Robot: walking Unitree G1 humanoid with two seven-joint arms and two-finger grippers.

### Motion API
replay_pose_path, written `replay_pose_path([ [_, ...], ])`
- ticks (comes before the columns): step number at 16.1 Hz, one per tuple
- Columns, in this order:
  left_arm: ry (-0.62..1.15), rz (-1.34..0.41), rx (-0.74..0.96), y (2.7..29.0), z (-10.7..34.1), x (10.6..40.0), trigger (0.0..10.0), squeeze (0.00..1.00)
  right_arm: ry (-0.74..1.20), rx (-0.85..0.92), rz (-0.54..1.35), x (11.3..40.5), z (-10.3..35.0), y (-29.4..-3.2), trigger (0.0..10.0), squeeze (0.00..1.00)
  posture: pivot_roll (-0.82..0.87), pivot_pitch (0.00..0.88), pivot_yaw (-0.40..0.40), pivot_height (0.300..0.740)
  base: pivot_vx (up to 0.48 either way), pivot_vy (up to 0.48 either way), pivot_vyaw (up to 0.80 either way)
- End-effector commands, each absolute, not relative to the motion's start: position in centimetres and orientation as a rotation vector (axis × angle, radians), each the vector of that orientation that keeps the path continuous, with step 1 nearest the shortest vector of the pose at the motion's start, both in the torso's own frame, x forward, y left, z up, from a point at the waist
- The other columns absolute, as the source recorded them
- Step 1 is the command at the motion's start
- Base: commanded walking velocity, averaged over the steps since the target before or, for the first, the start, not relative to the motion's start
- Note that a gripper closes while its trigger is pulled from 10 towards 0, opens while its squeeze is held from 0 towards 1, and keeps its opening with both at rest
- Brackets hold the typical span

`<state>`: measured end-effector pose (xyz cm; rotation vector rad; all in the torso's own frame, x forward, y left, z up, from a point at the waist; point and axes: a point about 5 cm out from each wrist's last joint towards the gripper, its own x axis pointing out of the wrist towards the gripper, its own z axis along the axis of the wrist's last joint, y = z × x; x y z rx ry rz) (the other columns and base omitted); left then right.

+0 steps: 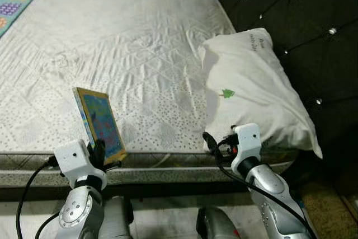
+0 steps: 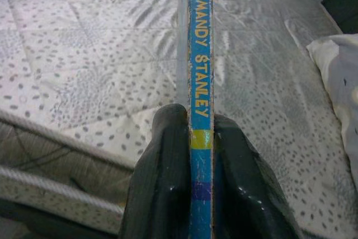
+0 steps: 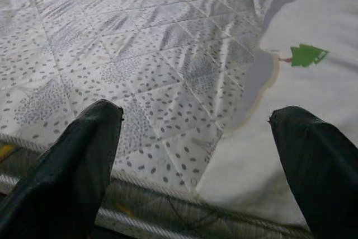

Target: Clean up the room

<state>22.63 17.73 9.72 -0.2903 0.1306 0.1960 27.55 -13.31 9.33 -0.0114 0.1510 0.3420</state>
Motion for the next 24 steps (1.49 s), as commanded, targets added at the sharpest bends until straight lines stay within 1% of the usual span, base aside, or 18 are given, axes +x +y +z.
replay_pose_path([
  [1,0.084,0.168,-0.302,17.1,10.9,23.0,10.0,0.0,0.148,-0.022,0.331,27.7,9.5,-13.5,10.0,0.0,-0.1,0.118,-0.1,0.62,0.33,0.0,0.0],
  [6,0.084,0.165,-0.301,17.0,10.9,23.4,10.0,0.0,0.135,-0.024,0.322,28.2,9.8,-13.6,10.0,0.0,-0.11,0.109,-0.095,0.62,0.337,0.0,0.0],
  [8,0.08,0.173,-0.329,16.9,11.0,23.6,10.0,0.0,0.131,-0.022,0.318,28.3,9.9,-13.7,10.0,0.0,-0.11,0.108,-0.094,0.62,0.0,0.0,0.0],
  [14,0.096,0.185,-0.326,16.9,10.7,23.7,10.0,0.0,0.129,-0.008,0.318,28.1,9.7,-13.8,10.0,0.0,-0.11,0.091,-0.092,0.62,0.0,0.0,0.0],
  [16,0.091,0.196,-0.324,16.9,10.7,23.9,10.0,0.0,0.126,-0.011,0.325,28.2,9.8,-13.8,10.0,0.0,-0.11,0.085,-0.093,0.607,0.0,0.0,0.0],
  [17,0.087,0.206,-0.319,17.0,10.8,24.0,10.0,0.0,0.122,-0.014,0.332,28.3,9.9,-13.6,10.0,0.0,-0.11,0.083,-0.093,0.592,0.0,0.0,0.0],
  [18,0.085,0.212,-0.327,17.1,10.7,24.3,10.0,0.0,0.121,-0.016,0.335,28.6,9.9,-13.5,10.0,0.0,-0.11,0.103,-0.099,0.577,0.0,0.0,0.0],
  [19,0.08,0.224,-0.33,17.3,10.8,24.3,10.0,0.0,0.119,-0.016,0.335,28.6,9.9,-13.4,10.0,0.0,-0.11,0.08,-0.098,0.567,0.0,0.0,0.0],
  [20,0.067,0.225,-0.319,17.6,11.2,24.6,10.0,0.0,0.107,-0.01,0.349,28.8,10.3,-13.1,10.0,0.0,-0.11,0.081,-0.097,0.552,0.0,0.0,0.0],
  [21,0.067,0.224,-0.317,17.7,11.1,24.8,10.0,0.0,0.102,-0.01,0.354,28.9,10.3,-13.0,10.0,0.0,-0.11,0.1,-0.097,0.547,0.0,0.0,0.0],
  [22,0.065,0.23,-0.31,18.0,11.0,25.1,10.0,0.0,0.112,-0.043,0.355,29.0,10.0,-13.1,10.0,0.0,-0.11,0.104,-0.096,0.542,0.0,0.0,0.0],
  [24,0.027,0.227,-0.301,18.3,12.0,25.7,10.0,0.0,0.11,-0.041,0.353,29.2,10.1,-13.3,10.0,0.0,-0.1,0.095,-0.099,0.542,0.0,0.0,0.0],
])
